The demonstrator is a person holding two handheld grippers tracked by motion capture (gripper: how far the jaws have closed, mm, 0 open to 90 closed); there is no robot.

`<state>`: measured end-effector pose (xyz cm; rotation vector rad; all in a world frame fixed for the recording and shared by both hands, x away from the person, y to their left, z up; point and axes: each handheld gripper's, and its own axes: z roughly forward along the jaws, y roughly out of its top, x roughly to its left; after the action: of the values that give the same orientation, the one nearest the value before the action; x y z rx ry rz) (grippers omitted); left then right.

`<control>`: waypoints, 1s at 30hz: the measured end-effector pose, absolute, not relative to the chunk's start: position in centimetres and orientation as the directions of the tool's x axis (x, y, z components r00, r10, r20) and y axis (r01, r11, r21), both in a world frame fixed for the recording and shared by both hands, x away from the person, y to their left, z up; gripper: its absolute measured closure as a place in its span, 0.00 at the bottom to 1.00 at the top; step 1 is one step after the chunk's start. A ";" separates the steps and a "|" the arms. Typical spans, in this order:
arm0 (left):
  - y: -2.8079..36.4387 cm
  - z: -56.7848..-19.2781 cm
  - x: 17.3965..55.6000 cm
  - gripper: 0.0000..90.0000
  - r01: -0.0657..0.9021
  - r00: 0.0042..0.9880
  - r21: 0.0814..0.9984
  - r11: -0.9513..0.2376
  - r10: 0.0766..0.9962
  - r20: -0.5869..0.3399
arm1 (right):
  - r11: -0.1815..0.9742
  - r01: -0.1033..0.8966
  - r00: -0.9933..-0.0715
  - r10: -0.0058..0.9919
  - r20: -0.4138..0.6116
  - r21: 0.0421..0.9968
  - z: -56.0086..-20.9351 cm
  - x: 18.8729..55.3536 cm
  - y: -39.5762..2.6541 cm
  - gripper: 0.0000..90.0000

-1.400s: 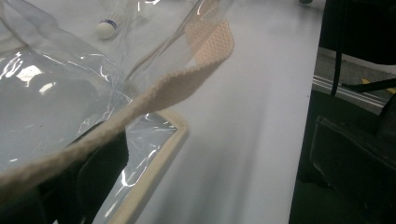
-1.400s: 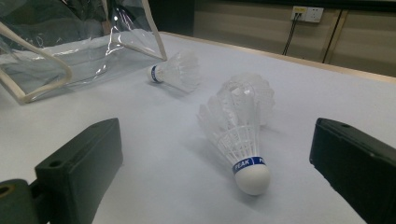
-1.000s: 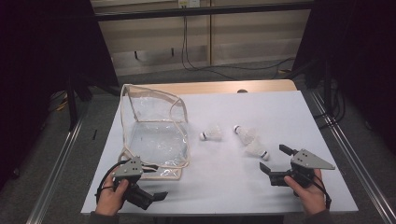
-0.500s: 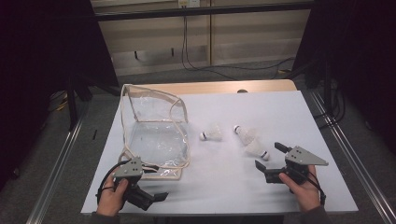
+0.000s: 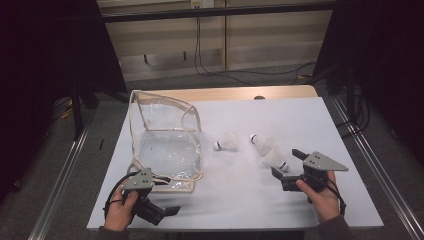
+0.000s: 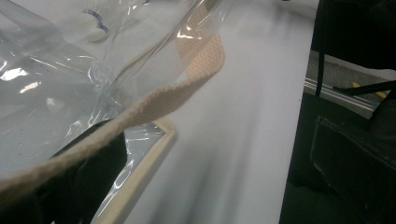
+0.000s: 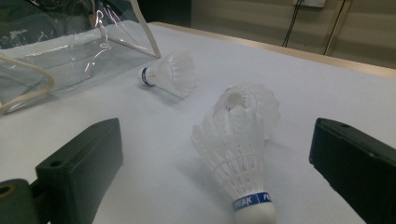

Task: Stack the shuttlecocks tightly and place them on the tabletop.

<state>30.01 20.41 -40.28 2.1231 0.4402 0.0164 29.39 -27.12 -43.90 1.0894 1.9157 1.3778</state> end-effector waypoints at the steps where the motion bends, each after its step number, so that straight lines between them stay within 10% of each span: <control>1: 20.4 -40.3 30.0 0.04 0.303 0.936 0.812 -0.499 0.317 -0.155 | 0.152 0.303 -0.530 0.848 0.033 0.941 -43.9 29.5 -27.1 0.02; 30: 20.3 -40.3 30.0 0.04 0.304 0.937 0.811 -0.500 0.311 -0.160 | 0.154 0.351 -0.491 0.870 0.041 0.924 -43.2 32.2 -25.9 0.02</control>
<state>30.03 20.33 -40.31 2.1242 0.4356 0.0088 32.16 -25.86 -43.21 1.1590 1.9223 1.3198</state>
